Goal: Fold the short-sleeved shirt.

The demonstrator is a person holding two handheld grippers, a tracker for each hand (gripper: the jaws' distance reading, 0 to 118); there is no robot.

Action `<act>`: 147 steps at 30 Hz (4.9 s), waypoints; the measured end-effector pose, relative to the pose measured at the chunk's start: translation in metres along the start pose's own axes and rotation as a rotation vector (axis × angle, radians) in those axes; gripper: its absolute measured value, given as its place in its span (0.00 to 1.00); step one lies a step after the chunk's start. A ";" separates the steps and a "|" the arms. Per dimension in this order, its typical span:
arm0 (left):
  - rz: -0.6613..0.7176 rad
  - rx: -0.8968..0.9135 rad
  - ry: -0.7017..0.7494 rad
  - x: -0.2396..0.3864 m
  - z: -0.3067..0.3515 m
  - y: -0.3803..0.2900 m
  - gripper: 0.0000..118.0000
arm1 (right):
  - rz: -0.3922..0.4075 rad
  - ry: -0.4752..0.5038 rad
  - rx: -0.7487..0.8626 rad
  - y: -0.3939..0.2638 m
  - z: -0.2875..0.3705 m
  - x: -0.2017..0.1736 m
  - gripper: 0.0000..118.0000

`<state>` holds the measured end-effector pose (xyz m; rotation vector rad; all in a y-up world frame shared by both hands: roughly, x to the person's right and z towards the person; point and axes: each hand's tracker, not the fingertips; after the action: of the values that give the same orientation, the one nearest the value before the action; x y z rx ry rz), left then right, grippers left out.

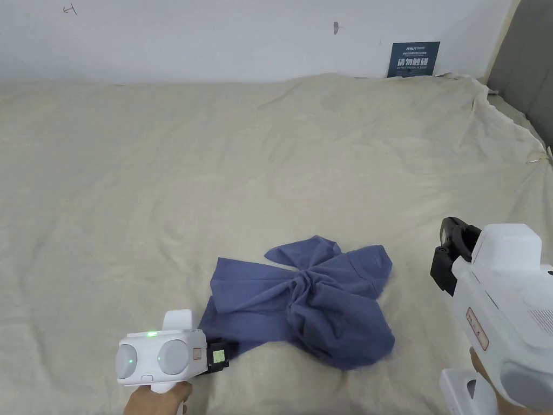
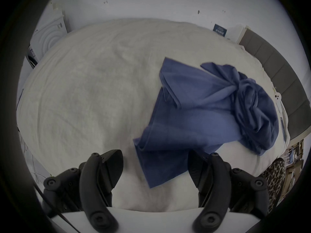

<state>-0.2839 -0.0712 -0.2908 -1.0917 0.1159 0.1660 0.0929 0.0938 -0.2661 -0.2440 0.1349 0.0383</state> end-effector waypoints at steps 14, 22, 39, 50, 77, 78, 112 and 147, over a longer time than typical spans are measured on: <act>0.079 0.162 -0.178 -0.010 0.031 0.014 0.00 | -0.012 -0.011 -0.174 -0.012 -0.058 0.012 0.00; 0.071 0.249 -0.248 -0.014 0.058 0.038 0.00 | -0.086 0.081 -0.462 -0.039 -0.168 0.029 0.49; 0.064 0.225 -0.249 -0.019 0.038 0.041 0.00 | -0.060 0.191 -0.765 -0.105 -0.262 -0.010 0.24; 0.126 0.286 -0.320 -0.025 0.057 0.053 0.00 | -0.041 0.200 -0.476 -0.011 -0.182 0.019 0.10; 0.127 0.774 -0.087 -0.093 0.221 0.336 0.00 | -0.066 -0.057 -0.031 0.230 -0.186 0.093 0.10; 0.123 0.780 -0.077 -0.094 0.222 0.344 0.00 | -0.062 -0.059 -0.025 0.234 -0.191 0.091 0.10; 0.072 0.451 -0.060 -0.112 0.049 0.189 0.00 | -0.134 -0.053 -0.426 -0.014 -0.213 0.069 0.10; 0.179 0.171 -0.002 -0.142 0.044 -0.017 0.00 | -0.179 -0.088 -0.736 -0.184 -0.059 0.077 0.10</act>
<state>-0.4198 -0.0504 -0.2312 -0.9099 0.2225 0.3122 0.1711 -0.0978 -0.2898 -0.9871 0.0049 -0.0816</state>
